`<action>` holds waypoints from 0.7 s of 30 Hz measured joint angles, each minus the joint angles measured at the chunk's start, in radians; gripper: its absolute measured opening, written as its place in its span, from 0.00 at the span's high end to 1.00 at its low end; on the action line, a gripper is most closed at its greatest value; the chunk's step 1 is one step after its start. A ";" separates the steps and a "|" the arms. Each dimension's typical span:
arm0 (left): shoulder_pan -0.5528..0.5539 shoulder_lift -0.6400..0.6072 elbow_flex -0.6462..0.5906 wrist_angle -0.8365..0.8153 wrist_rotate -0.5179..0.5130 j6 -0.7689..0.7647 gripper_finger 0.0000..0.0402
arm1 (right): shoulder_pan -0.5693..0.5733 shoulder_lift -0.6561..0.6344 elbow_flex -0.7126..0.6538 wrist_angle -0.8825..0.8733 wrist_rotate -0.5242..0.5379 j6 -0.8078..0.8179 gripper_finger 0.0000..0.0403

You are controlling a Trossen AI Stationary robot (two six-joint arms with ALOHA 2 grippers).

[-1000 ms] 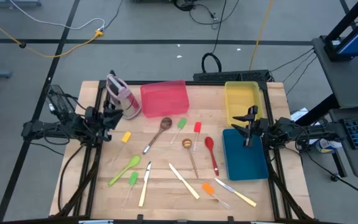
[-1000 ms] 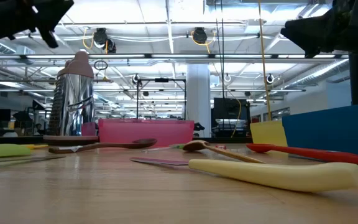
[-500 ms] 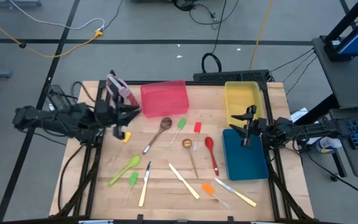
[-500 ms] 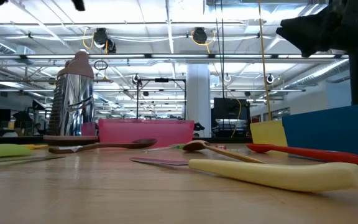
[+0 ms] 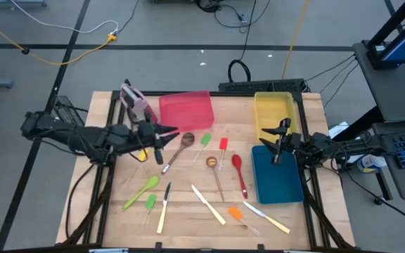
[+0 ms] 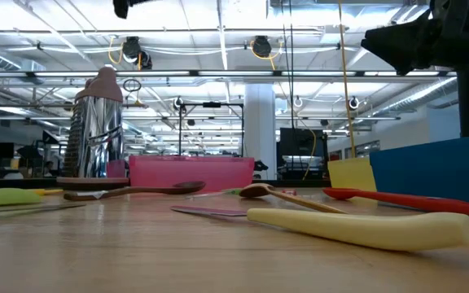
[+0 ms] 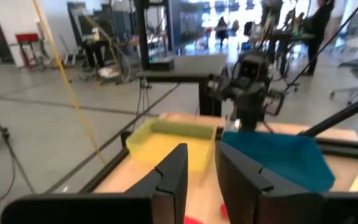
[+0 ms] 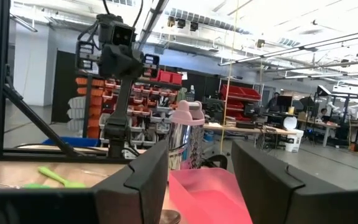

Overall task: Pick & Place Kitchen Items
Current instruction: Put the brown serving spoon into the red bin

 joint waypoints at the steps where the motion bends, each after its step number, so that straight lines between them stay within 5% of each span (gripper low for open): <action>1: 0.000 0.011 0.000 -0.021 -0.001 -0.018 0.78 | 0.000 0.000 0.000 0.000 0.000 0.000 0.58; 15: 0.006 0.316 -0.001 -0.243 -0.017 -0.246 0.77 | 0.000 0.000 0.000 0.000 0.000 0.002 0.58; 21: 0.034 0.404 -0.001 -0.344 0.045 -0.396 0.66 | 0.000 0.000 0.000 -0.001 0.000 0.003 0.58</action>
